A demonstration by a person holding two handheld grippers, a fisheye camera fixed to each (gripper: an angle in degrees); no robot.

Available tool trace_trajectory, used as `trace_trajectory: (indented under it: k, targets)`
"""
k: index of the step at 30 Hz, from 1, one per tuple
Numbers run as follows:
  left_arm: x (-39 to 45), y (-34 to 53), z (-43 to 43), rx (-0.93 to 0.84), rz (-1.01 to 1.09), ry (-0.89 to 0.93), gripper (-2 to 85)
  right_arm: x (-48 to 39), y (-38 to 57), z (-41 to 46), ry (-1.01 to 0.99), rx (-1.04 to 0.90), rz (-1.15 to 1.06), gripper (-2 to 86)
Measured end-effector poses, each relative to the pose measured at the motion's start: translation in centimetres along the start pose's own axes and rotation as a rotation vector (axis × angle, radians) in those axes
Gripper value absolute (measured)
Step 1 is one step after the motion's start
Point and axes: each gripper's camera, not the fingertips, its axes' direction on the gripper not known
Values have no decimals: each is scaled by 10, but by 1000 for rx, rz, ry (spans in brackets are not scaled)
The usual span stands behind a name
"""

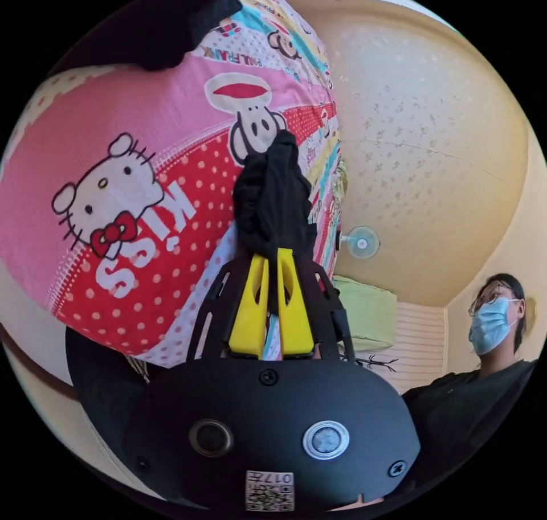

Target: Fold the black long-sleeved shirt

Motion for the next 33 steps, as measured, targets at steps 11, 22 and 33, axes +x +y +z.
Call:
trace_trajectory:
  k: [11, 22, 33]
  targets:
    - [198, 84, 212, -590, 802, -114, 17, -6, -46, -17, -91, -25, -30, 6]
    - [106, 115, 186, -350, 405, -163, 113, 44, -61, -22, -201, -233, 27, 33]
    - [-15, 103, 188, -343, -164, 82, 65, 65, -70, 0, -503, -265, 228, 139]
